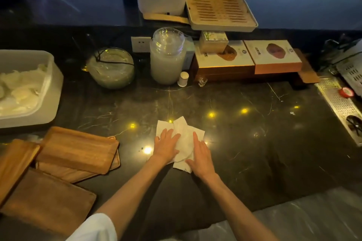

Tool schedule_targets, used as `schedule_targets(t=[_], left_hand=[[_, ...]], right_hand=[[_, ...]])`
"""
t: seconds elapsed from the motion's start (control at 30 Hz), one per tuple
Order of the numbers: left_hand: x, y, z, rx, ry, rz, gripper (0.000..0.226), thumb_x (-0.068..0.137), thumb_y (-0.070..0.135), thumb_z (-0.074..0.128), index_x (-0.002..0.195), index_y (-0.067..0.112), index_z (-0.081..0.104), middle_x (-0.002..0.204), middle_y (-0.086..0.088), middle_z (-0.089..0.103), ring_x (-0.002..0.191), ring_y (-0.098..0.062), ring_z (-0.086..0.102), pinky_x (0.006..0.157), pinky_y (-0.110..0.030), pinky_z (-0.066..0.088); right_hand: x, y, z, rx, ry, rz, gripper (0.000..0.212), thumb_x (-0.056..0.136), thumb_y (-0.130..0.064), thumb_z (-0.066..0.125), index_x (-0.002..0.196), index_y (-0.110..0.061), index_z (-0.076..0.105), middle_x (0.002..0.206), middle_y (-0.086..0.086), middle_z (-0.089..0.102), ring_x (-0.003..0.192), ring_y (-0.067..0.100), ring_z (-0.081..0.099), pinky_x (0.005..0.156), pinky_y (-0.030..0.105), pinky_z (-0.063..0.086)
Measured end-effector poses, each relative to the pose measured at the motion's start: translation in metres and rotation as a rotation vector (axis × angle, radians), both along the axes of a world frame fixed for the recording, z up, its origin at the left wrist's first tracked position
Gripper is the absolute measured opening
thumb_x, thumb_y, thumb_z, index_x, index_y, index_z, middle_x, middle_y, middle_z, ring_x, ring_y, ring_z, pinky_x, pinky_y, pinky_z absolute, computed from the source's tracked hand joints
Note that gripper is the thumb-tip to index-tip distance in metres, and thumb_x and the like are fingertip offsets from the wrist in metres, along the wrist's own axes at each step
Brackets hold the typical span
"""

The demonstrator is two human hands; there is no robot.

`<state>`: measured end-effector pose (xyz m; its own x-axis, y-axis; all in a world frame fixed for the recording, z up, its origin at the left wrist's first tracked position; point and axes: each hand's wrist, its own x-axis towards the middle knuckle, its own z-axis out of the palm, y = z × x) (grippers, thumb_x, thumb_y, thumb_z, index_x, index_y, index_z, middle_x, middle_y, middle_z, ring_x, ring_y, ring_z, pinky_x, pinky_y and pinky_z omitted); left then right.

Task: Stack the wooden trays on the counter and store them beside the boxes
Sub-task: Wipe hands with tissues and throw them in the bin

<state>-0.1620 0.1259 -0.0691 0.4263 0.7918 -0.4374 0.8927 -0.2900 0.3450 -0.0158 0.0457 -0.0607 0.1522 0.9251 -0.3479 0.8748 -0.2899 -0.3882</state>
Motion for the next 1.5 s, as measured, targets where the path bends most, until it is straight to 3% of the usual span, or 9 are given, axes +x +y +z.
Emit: schedule_targets(t=[0.17,0.37,0.57,0.73,0.87,1.07,1.23,1.33,1.5], left_hand=[[0.002,-0.005,-0.003,0.129,-0.047,0.056,0.039,0.089,0.033,0.060,0.126,0.028,0.049,0.143,-0.001,0.039,0.136,-0.023,0.029,0.103,-0.040,0.030],[-0.005,-0.021,0.002,0.085,-0.159,0.233,0.020,0.091,0.016,0.050,0.110,0.019,0.051,0.122,-0.003,0.053,0.119,-0.025,0.044,0.096,-0.037,0.035],[0.006,-0.060,0.036,-0.027,-0.236,0.433,0.060,0.080,0.034,0.072,0.131,0.022,0.042,0.125,0.000,0.054,0.110,-0.022,0.056,0.093,-0.039,0.050],[0.034,-0.112,0.058,0.085,-0.253,0.610,0.053,0.090,0.012,0.056,0.138,0.024,0.036,0.109,0.000,0.040,0.086,-0.017,0.051,0.078,-0.031,0.044],[0.071,-0.153,0.068,0.121,-0.235,0.676,0.043,0.091,0.000,0.049,0.129,0.020,0.051,0.112,0.002,0.037,0.099,-0.023,0.050,0.089,-0.038,0.046],[0.117,-0.180,0.081,0.128,-0.353,0.560,0.031,0.084,-0.017,0.050,0.109,-0.007,0.064,0.114,-0.018,0.054,0.106,-0.027,0.054,0.094,-0.032,0.043],[0.147,-0.181,0.086,0.067,-0.364,0.562,0.031,0.084,-0.014,0.040,0.082,0.010,0.059,0.088,-0.009,0.052,0.083,-0.023,0.052,0.064,-0.015,0.034],[0.145,-0.193,0.085,0.045,-0.392,0.599,0.030,0.085,-0.010,0.040,0.081,0.014,0.057,0.088,-0.007,0.051,0.082,-0.021,0.051,0.062,-0.012,0.036],[0.113,-0.243,0.086,-0.071,-0.431,0.724,0.019,0.086,0.004,0.042,0.102,0.013,0.048,0.106,-0.007,0.042,0.097,-0.025,0.044,0.081,-0.033,0.041]], right_hand=[[0.006,0.000,0.011,0.110,0.107,-0.098,0.085,0.084,-0.058,0.053,0.151,-0.028,0.009,0.133,0.007,0.055,0.117,0.023,0.055,0.096,0.036,0.048],[0.047,-0.001,0.015,0.068,0.073,-0.036,0.060,0.096,-0.009,0.046,0.150,-0.030,0.032,0.110,0.006,0.054,0.099,0.023,0.056,0.086,0.033,0.050],[0.089,-0.005,0.023,0.154,0.189,0.099,0.037,0.090,-0.003,0.055,0.121,-0.021,0.066,0.102,0.000,0.039,0.082,0.016,0.049,0.075,0.022,0.043],[0.124,-0.009,0.024,0.183,0.344,0.224,0.033,0.090,0.004,0.050,0.114,-0.012,0.067,0.104,0.001,0.035,0.085,0.016,0.047,0.091,0.033,0.050],[0.165,-0.025,0.020,0.140,0.453,0.284,0.043,0.084,0.016,0.044,0.115,-0.004,0.066,0.130,0.014,0.042,0.115,0.027,0.049,0.109,0.035,0.038],[0.229,-0.060,0.032,0.050,0.609,0.201,0.049,0.077,0.016,0.043,0.101,-0.015,0.072,0.121,0.004,0.062,0.114,0.015,0.052,0.101,0.027,0.039],[0.253,-0.086,0.042,0.018,0.611,0.120,0.041,0.082,0.007,0.041,0.087,-0.026,0.063,0.102,0.001,0.064,0.092,0.015,0.058,0.072,0.012,0.042],[0.245,-0.102,0.049,0.035,0.556,0.132,0.029,0.087,0.001,0.041,0.091,-0.022,0.059,0.099,0.002,0.059,0.087,0.013,0.055,0.067,0.016,0.039],[0.204,-0.144,0.055,-0.001,0.533,0.148,0.021,0.088,-0.007,0.045,0.104,-0.021,0.045,0.107,0.004,0.042,0.085,0.005,0.047,0.058,0.005,0.043]])
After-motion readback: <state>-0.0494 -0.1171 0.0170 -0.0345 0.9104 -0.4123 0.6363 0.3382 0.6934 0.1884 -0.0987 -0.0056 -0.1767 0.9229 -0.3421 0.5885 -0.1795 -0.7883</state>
